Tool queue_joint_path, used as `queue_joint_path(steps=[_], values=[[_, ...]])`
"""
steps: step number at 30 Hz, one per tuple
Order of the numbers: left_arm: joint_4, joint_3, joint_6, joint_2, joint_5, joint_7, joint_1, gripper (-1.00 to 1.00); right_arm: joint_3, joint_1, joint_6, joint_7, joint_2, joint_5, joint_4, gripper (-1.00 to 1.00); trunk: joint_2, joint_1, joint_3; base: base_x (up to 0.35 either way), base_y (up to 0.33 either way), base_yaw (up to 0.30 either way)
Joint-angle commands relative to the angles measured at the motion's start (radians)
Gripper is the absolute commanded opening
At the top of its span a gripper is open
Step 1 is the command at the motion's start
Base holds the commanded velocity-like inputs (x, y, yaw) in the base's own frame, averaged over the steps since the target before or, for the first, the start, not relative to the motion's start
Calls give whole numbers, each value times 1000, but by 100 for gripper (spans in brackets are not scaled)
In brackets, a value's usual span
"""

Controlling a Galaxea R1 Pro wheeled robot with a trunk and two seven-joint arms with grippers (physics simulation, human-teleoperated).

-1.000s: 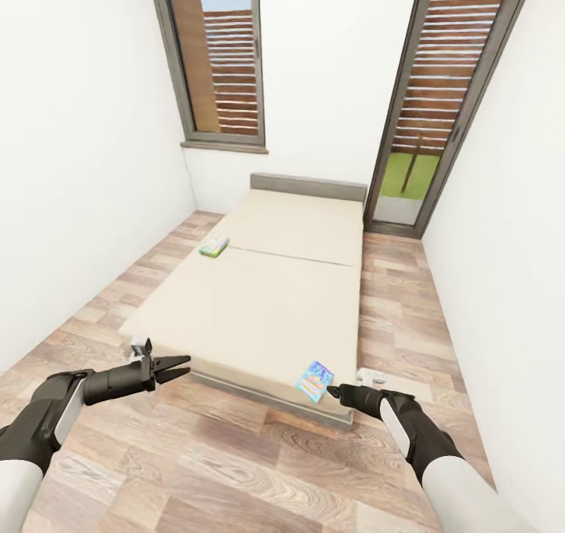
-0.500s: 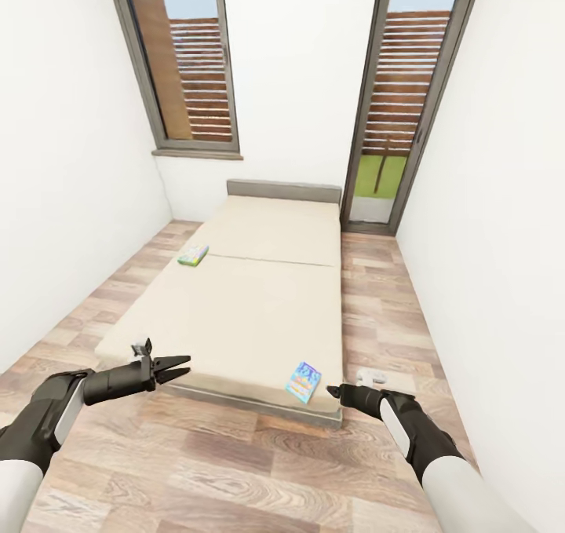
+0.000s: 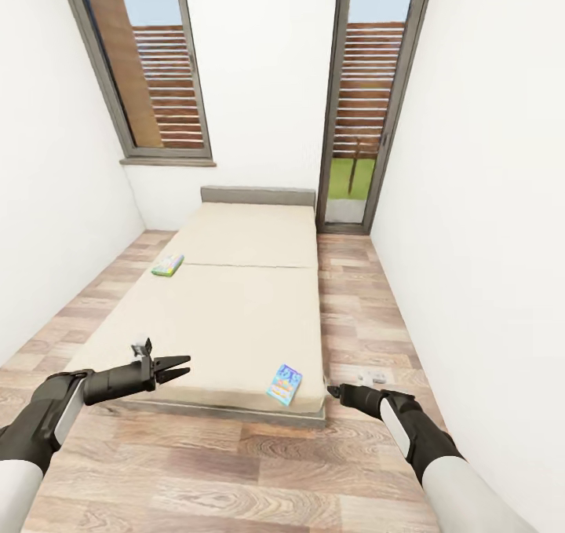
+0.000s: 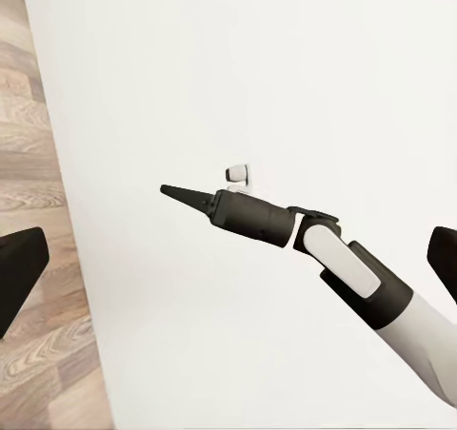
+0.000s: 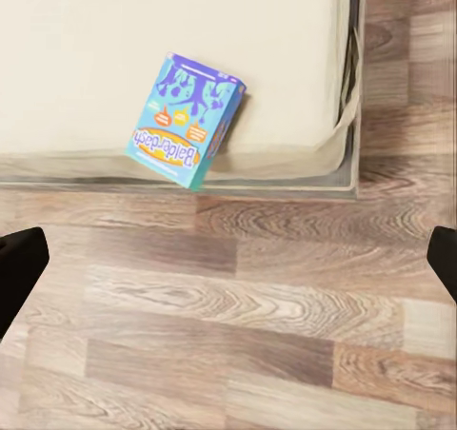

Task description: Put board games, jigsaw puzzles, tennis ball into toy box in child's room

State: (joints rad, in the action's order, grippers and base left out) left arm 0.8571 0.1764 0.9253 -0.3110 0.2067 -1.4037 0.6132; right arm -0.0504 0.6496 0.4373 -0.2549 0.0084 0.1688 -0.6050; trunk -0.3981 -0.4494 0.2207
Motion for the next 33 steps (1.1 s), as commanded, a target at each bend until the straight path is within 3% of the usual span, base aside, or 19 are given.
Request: queue_joint_path(steps=[1, 33], values=[[0, 0, 10, 0, 2, -2, 0, 100, -5, 1, 7, -3, 1, 5, -1, 100, -2, -1, 1, 0, 0, -220], [0, 0, 10, 1, 2, -1, 0, 100, -5, 1, 6, -3, 1, 5, -1, 100, -2, -1, -38, 0, 82, -220]])
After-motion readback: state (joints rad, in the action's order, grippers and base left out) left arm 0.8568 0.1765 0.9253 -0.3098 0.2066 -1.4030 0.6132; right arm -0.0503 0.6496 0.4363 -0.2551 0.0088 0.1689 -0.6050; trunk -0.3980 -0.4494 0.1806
